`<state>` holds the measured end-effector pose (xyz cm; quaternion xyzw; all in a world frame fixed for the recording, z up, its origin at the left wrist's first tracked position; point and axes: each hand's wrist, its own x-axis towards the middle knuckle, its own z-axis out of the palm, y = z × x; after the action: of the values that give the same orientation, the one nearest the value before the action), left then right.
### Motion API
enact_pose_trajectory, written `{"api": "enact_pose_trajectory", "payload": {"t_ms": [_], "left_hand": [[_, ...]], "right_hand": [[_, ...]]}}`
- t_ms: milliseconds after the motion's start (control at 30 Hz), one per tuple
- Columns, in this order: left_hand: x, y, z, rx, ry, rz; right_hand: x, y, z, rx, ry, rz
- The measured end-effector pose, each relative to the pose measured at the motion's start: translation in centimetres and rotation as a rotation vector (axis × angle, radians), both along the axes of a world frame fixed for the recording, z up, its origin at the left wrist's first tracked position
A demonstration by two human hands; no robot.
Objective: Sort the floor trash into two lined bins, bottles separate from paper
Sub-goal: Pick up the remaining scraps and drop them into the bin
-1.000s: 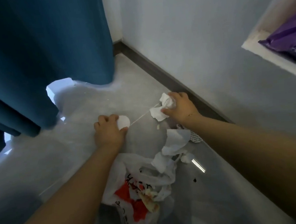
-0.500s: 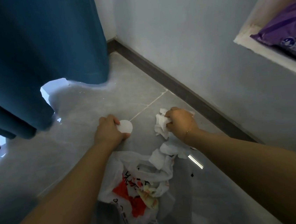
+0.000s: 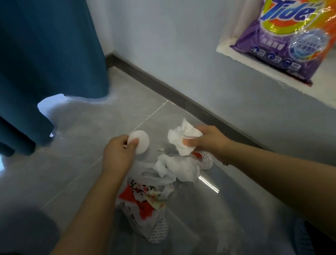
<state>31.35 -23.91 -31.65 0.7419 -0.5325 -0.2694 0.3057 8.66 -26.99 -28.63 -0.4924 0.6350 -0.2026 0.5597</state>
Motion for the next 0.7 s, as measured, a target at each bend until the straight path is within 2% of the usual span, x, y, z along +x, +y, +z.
{"api": "enact_pose_trajectory", "payload": {"t_ms": [200, 300, 400, 567, 633, 700], "left_hand": [[-2.5, 9.2, 2.1, -0.217, 0.270, 0.267], [-2.9, 13.7, 2.4, -0.196, 0.487, 0.420], [-2.8, 17.5, 1.7, -0.193, 0.562, 0.560], [-2.4, 23.3, -2.0, -0.080, 0.551, 0.645], [-2.6, 24.7, -3.1, -0.008, 0.663, 0.662], [-2.7, 25.4, -3.9, 0.059, 0.846, 0.715]], "right_hand": [[0.6, 5.0, 0.3, 0.361, -0.690, -0.137], [1.9, 7.6, -0.1, 0.431, -0.861, -0.046], [3.4, 9.8, -0.9, 0.470, -0.840, 0.060], [5.7, 13.9, -2.0, 0.569, -0.646, 0.181], [6.6, 15.0, -2.6, 0.542, -0.526, 0.187], [7.4, 16.0, -3.1, 0.417, -0.305, 0.219]]}}
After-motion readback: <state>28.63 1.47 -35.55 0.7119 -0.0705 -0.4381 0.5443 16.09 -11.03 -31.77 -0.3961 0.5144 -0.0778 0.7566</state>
